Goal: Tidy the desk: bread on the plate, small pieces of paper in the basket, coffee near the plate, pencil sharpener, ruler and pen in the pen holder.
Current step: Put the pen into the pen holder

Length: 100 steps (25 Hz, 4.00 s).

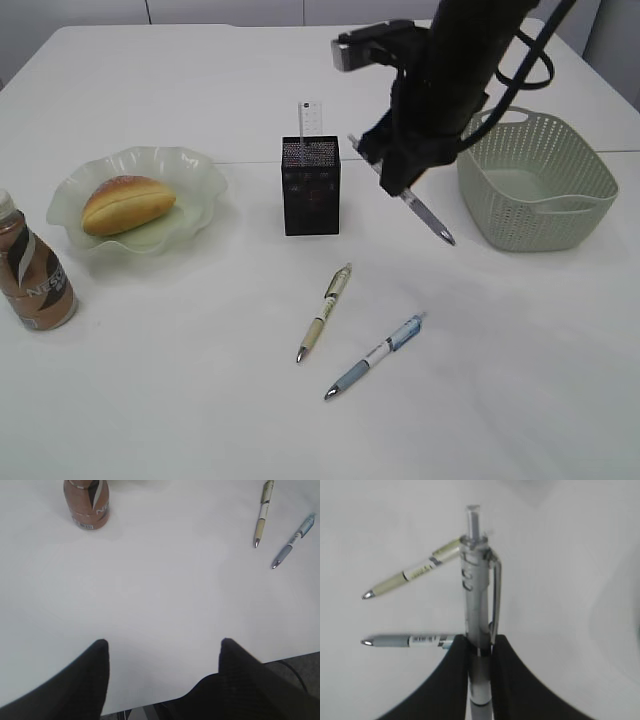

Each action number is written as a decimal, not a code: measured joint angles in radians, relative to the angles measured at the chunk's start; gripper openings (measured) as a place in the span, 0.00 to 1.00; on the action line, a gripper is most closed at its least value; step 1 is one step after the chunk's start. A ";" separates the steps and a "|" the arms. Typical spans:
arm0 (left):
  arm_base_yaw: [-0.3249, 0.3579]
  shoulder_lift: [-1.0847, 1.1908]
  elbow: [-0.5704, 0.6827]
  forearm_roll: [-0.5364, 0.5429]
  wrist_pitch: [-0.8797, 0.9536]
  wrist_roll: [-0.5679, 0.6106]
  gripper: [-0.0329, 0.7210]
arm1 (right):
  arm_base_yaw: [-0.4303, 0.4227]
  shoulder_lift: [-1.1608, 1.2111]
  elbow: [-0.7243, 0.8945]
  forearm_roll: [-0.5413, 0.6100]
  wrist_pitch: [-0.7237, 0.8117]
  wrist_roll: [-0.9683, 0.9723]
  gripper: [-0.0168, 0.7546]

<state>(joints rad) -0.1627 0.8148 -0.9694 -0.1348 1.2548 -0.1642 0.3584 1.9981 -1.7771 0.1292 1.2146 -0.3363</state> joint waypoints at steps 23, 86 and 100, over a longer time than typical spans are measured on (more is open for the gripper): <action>0.000 0.000 0.000 -0.009 0.000 0.000 0.70 | 0.016 0.119 -0.034 0.187 -1.087 -0.004 0.15; 0.000 0.000 0.000 -0.012 0.000 -0.003 0.70 | 0.127 0.208 0.195 0.249 -1.479 0.031 0.23; 0.000 0.000 0.000 -0.031 0.000 -0.003 0.70 | 0.127 0.174 0.195 0.335 -1.392 0.031 0.48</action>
<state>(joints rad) -0.1627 0.8148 -0.9694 -0.1654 1.2548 -0.1675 0.4851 2.1720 -1.5824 0.4642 -0.1769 -0.3056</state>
